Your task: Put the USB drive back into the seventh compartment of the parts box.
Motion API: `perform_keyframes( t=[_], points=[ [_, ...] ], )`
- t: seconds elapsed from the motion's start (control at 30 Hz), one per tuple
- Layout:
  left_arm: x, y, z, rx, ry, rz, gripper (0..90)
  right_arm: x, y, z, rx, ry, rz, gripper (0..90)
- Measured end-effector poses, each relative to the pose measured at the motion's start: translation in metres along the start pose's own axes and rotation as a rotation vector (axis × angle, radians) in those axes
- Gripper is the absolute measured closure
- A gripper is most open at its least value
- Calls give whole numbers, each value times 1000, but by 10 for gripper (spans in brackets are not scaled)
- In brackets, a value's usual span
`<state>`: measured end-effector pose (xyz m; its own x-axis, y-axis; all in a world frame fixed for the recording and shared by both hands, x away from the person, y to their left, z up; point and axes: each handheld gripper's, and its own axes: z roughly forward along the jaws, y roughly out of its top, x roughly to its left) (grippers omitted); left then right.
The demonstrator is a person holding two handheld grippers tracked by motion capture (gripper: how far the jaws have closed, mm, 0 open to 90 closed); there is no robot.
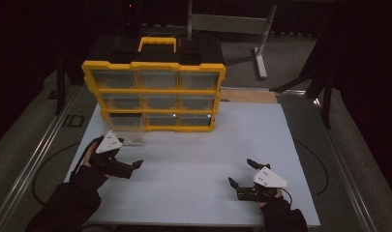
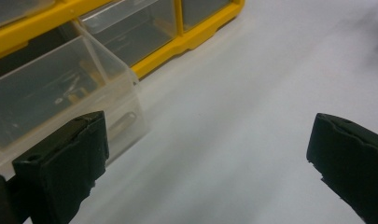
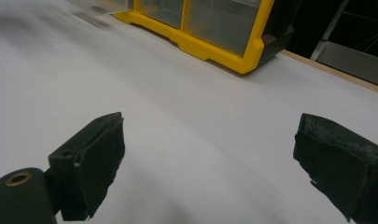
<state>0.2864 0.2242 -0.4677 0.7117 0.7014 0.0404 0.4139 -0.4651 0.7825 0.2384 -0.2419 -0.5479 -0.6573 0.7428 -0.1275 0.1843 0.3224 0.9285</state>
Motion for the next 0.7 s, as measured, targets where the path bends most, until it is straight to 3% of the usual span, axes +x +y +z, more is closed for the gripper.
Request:
perform_keyframes(
  t=[0.7],
  points=[
    [-22, -37, 0, -10, -25, -16, 1, 1, 0, 0, 3, 3, 0, 88]
  ],
)
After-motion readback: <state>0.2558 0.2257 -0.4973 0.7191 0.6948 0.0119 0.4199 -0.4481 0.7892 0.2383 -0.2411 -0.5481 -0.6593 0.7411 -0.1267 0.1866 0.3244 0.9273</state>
